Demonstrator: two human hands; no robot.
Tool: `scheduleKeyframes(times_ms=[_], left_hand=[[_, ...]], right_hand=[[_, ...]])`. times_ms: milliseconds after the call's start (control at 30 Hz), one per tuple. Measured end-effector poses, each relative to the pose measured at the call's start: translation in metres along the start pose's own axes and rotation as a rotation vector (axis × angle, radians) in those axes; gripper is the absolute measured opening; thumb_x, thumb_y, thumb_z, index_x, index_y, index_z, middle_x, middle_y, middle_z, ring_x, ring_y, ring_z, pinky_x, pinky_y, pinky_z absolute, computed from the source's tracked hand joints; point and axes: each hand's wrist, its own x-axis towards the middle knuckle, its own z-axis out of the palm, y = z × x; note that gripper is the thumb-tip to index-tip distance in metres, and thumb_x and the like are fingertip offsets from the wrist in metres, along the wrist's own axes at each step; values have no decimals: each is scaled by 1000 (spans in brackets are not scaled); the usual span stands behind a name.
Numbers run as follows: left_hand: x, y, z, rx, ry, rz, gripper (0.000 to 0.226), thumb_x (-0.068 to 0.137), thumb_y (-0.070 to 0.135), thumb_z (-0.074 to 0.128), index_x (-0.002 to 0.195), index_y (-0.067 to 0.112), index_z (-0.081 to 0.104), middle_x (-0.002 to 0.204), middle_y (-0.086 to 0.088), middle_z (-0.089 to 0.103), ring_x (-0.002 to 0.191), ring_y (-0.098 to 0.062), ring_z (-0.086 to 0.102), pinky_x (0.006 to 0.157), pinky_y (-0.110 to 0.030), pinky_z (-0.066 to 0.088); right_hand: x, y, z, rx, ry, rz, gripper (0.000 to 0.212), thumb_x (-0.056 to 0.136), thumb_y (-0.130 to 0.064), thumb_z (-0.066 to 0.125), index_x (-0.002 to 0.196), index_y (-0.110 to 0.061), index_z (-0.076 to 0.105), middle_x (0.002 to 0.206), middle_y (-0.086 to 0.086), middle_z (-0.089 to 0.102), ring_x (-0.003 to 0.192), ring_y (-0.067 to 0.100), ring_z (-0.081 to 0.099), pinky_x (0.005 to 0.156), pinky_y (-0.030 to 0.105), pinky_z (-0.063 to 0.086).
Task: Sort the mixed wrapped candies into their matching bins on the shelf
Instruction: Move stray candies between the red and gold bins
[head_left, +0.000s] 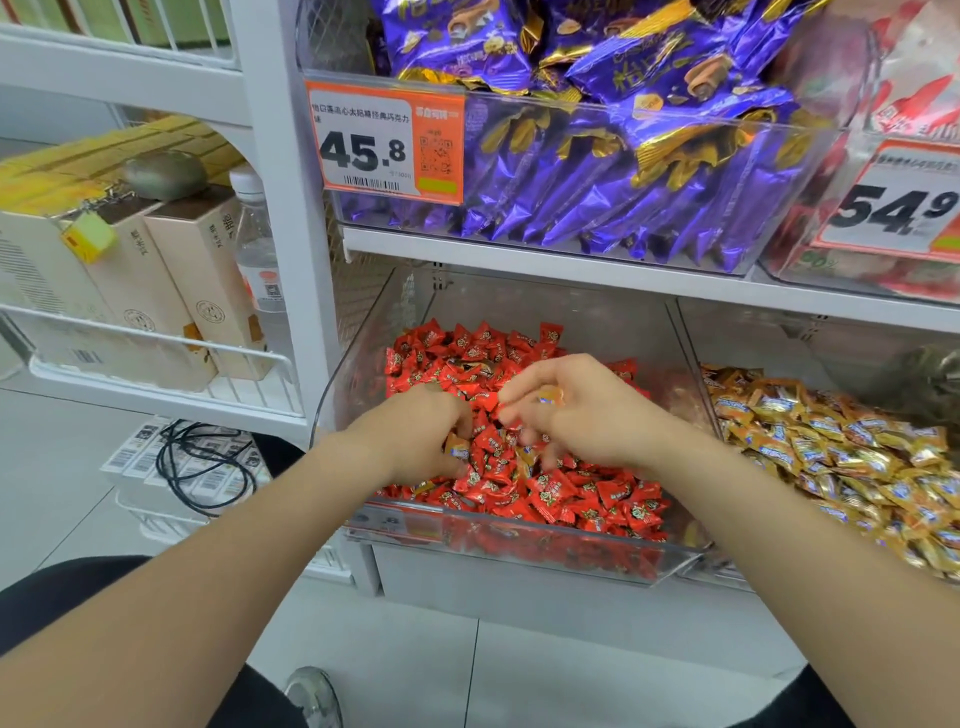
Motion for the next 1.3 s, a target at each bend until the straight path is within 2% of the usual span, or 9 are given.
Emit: scheduleKeyframes(times_ms=[67,167,333,533,733,933,1133,1200,1300], left_hand=[[1,0,4,13,-17,-3,35,80,44,86,102,25,68,96,4,59,95,-21,59,81,-39,55],[2,3,3,-6,-55,-8,22,90,39,72,98,22,61,96,0,63,93,-24,60,80,-42,55],[-4,8,-15,-138,-47,-110,47,96,48,31,74,12,51,72,-6,58,70,-24,54,69,-43,49],[-11,3,-22,-23,102,-180,57,108,42,47,61,12,42,59,-7,46,57,-26,49,61,-40,43],[-16,-2,-22,20,-129,-203,25,94,-7,46,81,9,60,72,-2,55,64,-21,47,60,-35,45],[-19,3,-22,60,-210,-138,29,106,19,42,88,6,60,86,-11,66,81,-29,62,73,-43,53],[-22,3,-22,227,-377,-108,17,91,23,72,101,9,74,102,-10,71,99,-29,67,75,-34,54],[-19,1,-21,189,-310,-122,5,83,12,76,84,13,71,93,-7,71,92,-29,69,77,-39,60],[-15,5,-20,184,-254,-123,29,86,15,74,67,17,53,72,-2,57,83,-32,67,72,-42,59]], right_hand=[[5,5,2,-384,74,-111,35,93,3,54,94,-21,80,81,-4,78,62,1,67,59,22,54],[10,14,4,-672,64,-198,15,86,-21,68,87,-29,80,72,-15,74,69,-1,65,77,26,57],[11,18,12,-969,-35,-205,47,81,-36,86,126,-36,71,116,-8,72,111,21,65,80,35,54],[20,15,17,-1103,-148,-176,82,83,-32,88,154,-32,48,132,2,67,125,30,61,88,40,51],[29,21,29,-1089,-143,-208,57,90,-14,66,143,-33,57,122,3,69,115,32,64,80,39,52],[33,27,19,-850,-102,-175,31,84,-30,77,114,-34,71,91,-10,60,95,19,57,78,32,45],[26,28,-6,-612,10,-151,33,76,-49,91,100,-39,70,100,-17,64,95,11,56,84,29,42],[23,26,-15,-476,23,-134,28,77,-42,93,95,-35,73,96,-15,71,80,4,64,78,27,46],[15,21,-22,-208,10,-86,20,86,-33,87,99,-25,73,85,-5,74,47,2,48,49,21,41]])
